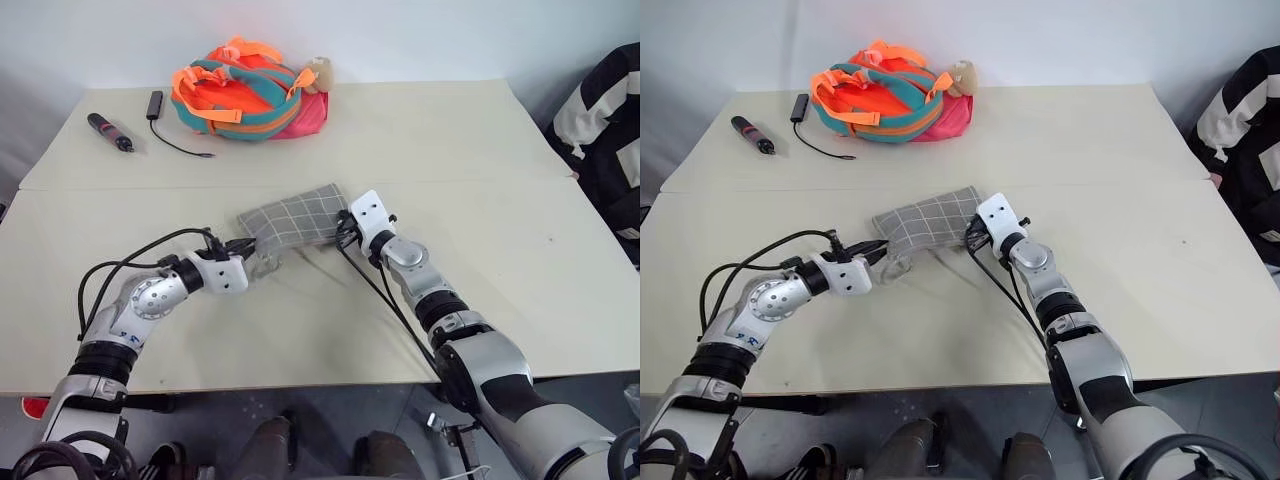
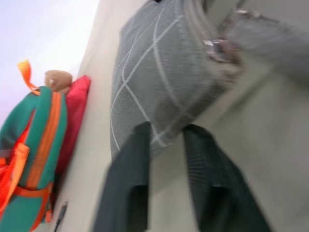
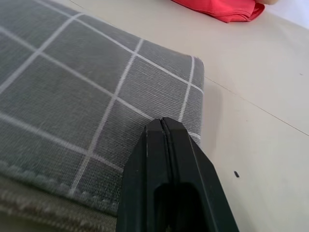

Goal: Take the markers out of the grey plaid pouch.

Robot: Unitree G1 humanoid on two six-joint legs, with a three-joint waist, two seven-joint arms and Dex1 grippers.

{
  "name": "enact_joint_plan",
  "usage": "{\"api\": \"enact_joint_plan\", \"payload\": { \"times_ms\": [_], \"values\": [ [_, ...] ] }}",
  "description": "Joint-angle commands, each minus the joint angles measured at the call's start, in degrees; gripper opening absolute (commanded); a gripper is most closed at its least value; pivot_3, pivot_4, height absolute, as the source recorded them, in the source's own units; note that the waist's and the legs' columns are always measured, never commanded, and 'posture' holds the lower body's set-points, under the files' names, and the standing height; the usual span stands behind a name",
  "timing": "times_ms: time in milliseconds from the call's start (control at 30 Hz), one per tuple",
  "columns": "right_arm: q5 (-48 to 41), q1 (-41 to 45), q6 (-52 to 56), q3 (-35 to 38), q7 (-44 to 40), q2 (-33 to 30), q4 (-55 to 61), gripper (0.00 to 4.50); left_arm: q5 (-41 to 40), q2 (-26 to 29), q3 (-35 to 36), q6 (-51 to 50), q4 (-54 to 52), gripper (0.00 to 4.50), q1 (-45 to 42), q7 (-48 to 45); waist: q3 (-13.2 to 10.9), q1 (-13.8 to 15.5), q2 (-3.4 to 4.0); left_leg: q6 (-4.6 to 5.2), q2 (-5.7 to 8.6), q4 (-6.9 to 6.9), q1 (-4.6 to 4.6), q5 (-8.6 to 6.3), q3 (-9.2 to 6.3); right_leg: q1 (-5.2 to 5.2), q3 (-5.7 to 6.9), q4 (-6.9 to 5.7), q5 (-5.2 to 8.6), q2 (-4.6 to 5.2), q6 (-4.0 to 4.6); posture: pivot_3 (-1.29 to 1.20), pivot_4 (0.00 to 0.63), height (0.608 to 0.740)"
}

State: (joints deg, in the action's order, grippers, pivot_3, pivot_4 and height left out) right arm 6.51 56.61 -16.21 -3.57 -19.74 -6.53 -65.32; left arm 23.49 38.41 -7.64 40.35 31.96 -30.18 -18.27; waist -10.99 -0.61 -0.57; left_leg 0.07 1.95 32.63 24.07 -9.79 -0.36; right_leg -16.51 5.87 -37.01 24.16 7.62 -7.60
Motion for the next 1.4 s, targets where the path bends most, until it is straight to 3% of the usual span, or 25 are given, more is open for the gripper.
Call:
{"api": "enact_joint_plan", "payload": {
  "times_ms": [33, 267, 400, 500, 633, 767, 900, 1000, 1200, 1400],
  "values": [
    [-0.3, -0.9, -0.1, -0.1, -1.0, 0.5, 1.3, 0.00, 0.3, -1.3, -2.7, -0.4, 0.1, 0.02, 2.2, -1.3, 0.0, 0.0, 0.01, 0.00, 0.00, 0.00, 0.00, 0.00, 0.01, 0.00, 0.00, 0.00, 0.00, 0.00, 0.00, 0.00, 0.150, 0.740],
    [0.2, -1.5, -0.5, -0.7, -1.2, 0.3, 2.4, 0.00, -1.6, -1.6, -2.0, -1.2, -1.5, 0.02, 3.0, -1.7, 0.0, 0.0, 0.01, 0.00, 0.00, 0.00, 0.00, 0.00, 0.00, 0.00, 0.00, 0.00, 0.00, 0.00, 0.00, 0.00, 0.150, 0.740],
    [-2.6, -2.4, -1.3, 0.3, -6.2, 0.6, 5.5, 0.00, -4.2, -1.8, -1.4, -2.4, -3.9, 0.02, 4.2, -3.3, 0.0, -0.1, 0.01, 0.00, 0.00, 0.00, 0.01, 0.00, -0.01, -0.01, 0.00, 0.00, 0.00, 0.00, 0.00, 0.00, 0.150, 0.740],
    [-4.7, -4.0, -2.5, 0.5, -10.9, -0.4, 10.9, 0.56, -5.9, -1.7, -0.6, -3.9, -6.2, 0.00, 5.3, -4.1, 0.0, -0.2, 0.01, 0.00, 0.00, -0.01, 0.02, 0.00, 0.00, -0.01, 0.00, 0.03, 0.00, -0.01, 0.00, 0.00, 0.150, 0.740],
    [-7.6, -6.6, -1.7, 0.3, -17.5, -2.1, 19.2, 1.94, -8.4, -1.9, 0.8, -6.4, -9.2, 0.00, 6.6, -5.2, 0.0, -0.2, 0.01, 0.01, 0.00, -0.01, 0.06, 0.00, 0.00, -0.04, 0.00, 0.04, 0.00, 0.00, 0.00, 0.00, 0.150, 0.740],
    [-4.8, -11.1, -9.4, -4.2, -26.7, -10.2, 29.3, 3.25, -14.6, -1.6, 3.7, -11.4, -15.6, 0.00, 9.9, -8.4, 0.0, -0.1, 0.01, 0.03, 0.00, -0.01, 0.07, -0.02, -0.01, -0.05, 0.00, 0.07, 0.00, -0.01, 0.00, 0.00, 0.150, 0.740],
    [5.2, -12.2, -21.7, -9.9, -24.5, -16.9, 29.2, 3.25, -17.7, -1.9, 5.5, -15.3, -19.9, 0.00, 11.6, -9.7, 0.0, -0.1, -0.01, 0.06, -0.01, 0.00, 0.11, -0.04, 0.05, -0.06, 0.03, 0.19, 0.00, 0.00, 0.00, 0.00, 0.150, 0.740],
    [6.6, -12.2, -23.8, -11.1, -22.8, -17.0, 27.6, 3.25, -19.2, -2.4, 6.3, -17.6, -21.7, 0.00, 12.0, -10.2, 0.0, -0.8, -0.03, 0.04, -0.17, 0.03, 0.10, -0.03, 0.20, -0.06, 0.07, 0.27, 0.00, -0.07, 0.00, 0.00, 0.150, 0.740],
    [21.2, -7.1, -28.1, -14.1, -4.6, -18.0, 23.6, 3.25, -21.5, -1.5, 6.2, -19.3, -27.1, 0.00, 14.5, -14.2, 0.0, -1.0, -0.05, 0.03, -0.20, 0.04, 0.10, -0.02, 0.25, -0.08, 0.05, 0.30, 0.00, -0.07, 0.00, 0.00, 0.150, 0.740],
    [24.9, -5.6, -30.8, -16.7, -0.4, -18.5, 20.8, 3.25, -22.6, -1.4, 7.4, -20.6, -29.1, 0.00, 16.1, -15.3, 0.0, -0.8, -0.07, 0.03, -0.19, 0.08, 0.12, -0.02, 0.22, -0.02, 0.04, 0.38, 0.01, -0.08, 0.00, 0.00, 0.150, 0.740]
  ]
}}
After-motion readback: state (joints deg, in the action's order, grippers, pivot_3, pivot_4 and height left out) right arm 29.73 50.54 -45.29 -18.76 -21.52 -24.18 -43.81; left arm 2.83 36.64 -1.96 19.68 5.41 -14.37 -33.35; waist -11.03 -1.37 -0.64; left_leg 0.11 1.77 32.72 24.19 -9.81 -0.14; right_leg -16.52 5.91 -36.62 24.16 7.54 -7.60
